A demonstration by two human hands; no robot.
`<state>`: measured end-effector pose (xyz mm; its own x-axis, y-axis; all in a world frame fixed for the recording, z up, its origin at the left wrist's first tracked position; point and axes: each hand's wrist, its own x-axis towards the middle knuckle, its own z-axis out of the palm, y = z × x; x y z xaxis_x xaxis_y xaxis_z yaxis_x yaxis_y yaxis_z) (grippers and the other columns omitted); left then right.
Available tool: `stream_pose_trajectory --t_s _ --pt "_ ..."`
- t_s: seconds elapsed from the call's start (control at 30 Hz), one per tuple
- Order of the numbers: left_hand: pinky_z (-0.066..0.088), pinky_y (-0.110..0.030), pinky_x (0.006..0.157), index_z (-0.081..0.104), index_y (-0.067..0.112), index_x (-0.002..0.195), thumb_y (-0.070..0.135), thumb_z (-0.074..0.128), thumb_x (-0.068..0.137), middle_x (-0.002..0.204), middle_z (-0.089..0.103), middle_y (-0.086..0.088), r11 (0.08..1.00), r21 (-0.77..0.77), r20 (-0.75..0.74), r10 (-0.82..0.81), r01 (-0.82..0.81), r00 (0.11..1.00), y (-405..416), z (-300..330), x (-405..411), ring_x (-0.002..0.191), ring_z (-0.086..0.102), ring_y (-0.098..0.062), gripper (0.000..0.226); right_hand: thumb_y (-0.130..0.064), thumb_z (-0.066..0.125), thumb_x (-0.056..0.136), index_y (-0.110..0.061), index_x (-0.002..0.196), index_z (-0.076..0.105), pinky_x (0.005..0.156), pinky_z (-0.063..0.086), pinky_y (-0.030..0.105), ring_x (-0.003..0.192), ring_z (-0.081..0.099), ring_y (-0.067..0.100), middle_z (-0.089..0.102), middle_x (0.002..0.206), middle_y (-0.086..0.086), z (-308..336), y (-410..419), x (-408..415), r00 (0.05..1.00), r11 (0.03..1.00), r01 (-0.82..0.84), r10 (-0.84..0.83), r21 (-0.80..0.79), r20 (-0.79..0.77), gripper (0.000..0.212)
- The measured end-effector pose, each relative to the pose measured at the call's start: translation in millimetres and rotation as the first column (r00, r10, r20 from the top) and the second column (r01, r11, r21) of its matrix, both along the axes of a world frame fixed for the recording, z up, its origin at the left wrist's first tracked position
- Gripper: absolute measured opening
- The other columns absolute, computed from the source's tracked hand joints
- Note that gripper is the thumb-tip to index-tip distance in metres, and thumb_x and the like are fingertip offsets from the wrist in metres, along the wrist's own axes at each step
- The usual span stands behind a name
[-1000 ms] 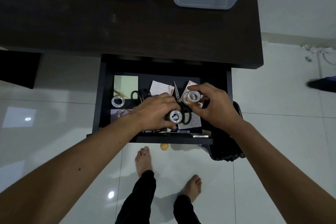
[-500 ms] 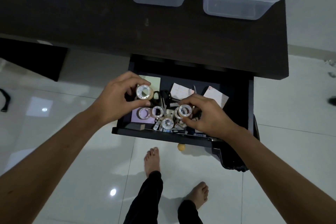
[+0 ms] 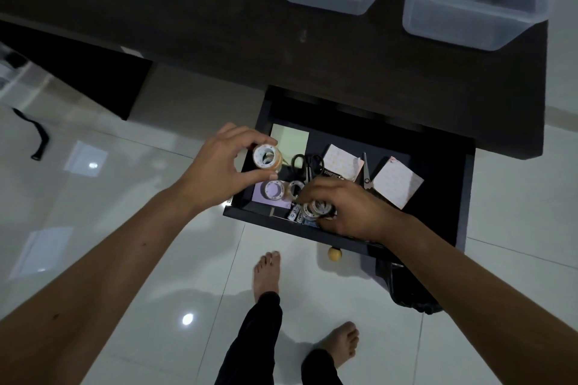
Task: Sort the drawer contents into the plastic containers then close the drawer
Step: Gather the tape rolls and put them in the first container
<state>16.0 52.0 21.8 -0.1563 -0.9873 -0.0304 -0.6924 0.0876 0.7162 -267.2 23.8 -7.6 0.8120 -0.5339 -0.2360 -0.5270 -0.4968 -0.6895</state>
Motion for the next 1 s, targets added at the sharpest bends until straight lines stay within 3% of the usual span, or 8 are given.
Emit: stream_pose_trajectory --t_s 0.23,0.33,0.57,0.73,1.0 --pt "0.045 -0.024 0.094 0.072 0.026 0.124 0.039 0.091 0.075 0.114 0.069 0.014 1.0 -0.009 0.021 -0.004 0.004 1.0 2.5 -4.7 -6.7 0.114 0.05 -0.013 0.054 -0.008 0.08 0.082 -0.016 0.127 0.069 0.096 0.052 0.039 0.116 0.062 0.021 0.064 0.124 0.0 -6.0 -3.2 3.6 1.0 0.999 -0.003 0.003 -0.041 0.005 0.046" --pt "0.046 -0.027 0.095 0.072 0.026 0.125 0.04 0.09 0.076 0.114 0.068 0.014 1.0 -0.02 0.043 -0.004 0.005 0.999 4.2 -5.4 -7.0 0.114 0.048 -0.01 0.055 -0.01 0.079 0.08 -0.018 0.126 0.069 0.096 0.052 0.038 0.114 0.063 0.017 0.064 0.122 -0.003 -6.8 -4.3 1.4 0.997 0.997 0.072 -0.071 -0.018 0.042 0.047" --pt "0.04 -0.008 0.081 0.072 0.023 0.125 0.037 0.09 0.078 0.111 0.067 0.015 0.996 -0.058 -0.011 0.07 -0.071 0.997 10.3 -8.5 -0.3 0.103 0.053 -0.004 0.052 -0.015 0.086 0.078 -0.019 0.124 0.072 0.094 0.052 0.028 0.106 0.067 0.009 0.068 0.117 -0.006 -0.3 -15.3 10.1 0.941 0.957 0.287 -0.287 0.027 0.177 0.048" --pt "0.044 -0.014 0.074 0.072 0.024 0.125 0.036 0.091 0.077 0.106 0.065 0.012 0.995 -0.042 -0.042 0.091 -0.093 0.995 16.5 -7.3 4.0 0.09 0.053 0.0 0.052 -0.014 0.082 0.082 -0.021 0.129 0.068 0.093 0.049 0.025 0.109 0.064 0.015 0.062 0.12 -0.003 -9.3 -14.8 29.8 0.977 0.979 0.206 -0.205 -0.011 0.063 0.05" --pt "0.052 -0.025 0.075 0.072 0.028 0.125 0.038 0.09 0.077 0.108 0.067 0.009 0.993 -0.032 -0.082 0.111 -0.114 0.99 19.0 -6.2 10.3 0.087 0.056 -0.008 0.052 -0.017 0.079 0.082 -0.019 0.135 0.063 0.096 0.052 0.04 0.113 0.06 0.023 0.057 0.122 0.001 -16.8 -10.8 40.3 0.991 0.988 0.134 -0.136 -0.074 -0.018 0.055"
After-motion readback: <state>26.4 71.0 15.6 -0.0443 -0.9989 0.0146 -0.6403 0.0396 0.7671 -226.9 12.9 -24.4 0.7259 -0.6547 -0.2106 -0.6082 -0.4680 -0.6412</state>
